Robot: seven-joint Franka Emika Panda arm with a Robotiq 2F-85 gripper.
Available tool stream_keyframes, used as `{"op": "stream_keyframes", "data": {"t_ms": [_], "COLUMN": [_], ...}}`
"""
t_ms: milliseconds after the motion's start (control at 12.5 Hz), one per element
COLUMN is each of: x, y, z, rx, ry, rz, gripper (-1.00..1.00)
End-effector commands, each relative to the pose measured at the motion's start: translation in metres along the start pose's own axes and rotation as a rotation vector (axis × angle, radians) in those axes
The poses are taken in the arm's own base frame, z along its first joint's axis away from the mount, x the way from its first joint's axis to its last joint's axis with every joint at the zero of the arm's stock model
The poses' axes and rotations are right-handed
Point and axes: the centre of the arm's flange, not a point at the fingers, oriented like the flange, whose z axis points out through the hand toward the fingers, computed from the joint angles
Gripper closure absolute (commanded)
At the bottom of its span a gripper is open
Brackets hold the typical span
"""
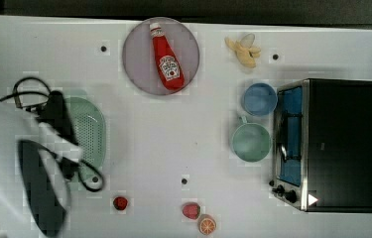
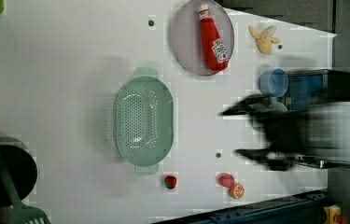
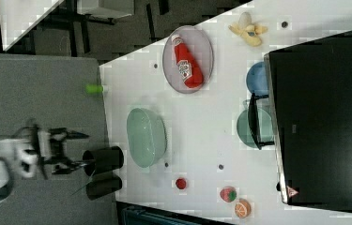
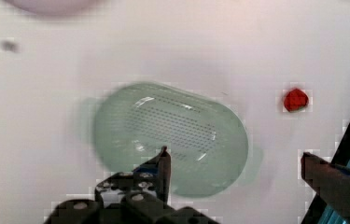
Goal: Drag strainer right to left.
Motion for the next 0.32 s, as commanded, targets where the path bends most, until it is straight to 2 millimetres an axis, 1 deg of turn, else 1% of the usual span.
{"op": "stream_keyframes", "data": {"t_ms": [80,160,320], "x": [0.118,0.151,0.212], "y": [0.037,0.056,0.094], "z": [-0.054,-0.074,-0.101], "rx": [0.020,0.023,0.010], "ry": [0.020,0.053,0.114], "rz": [-0.173,-0.227,-0.312], "gripper": [-1.00,-1.00,-1.00]}}
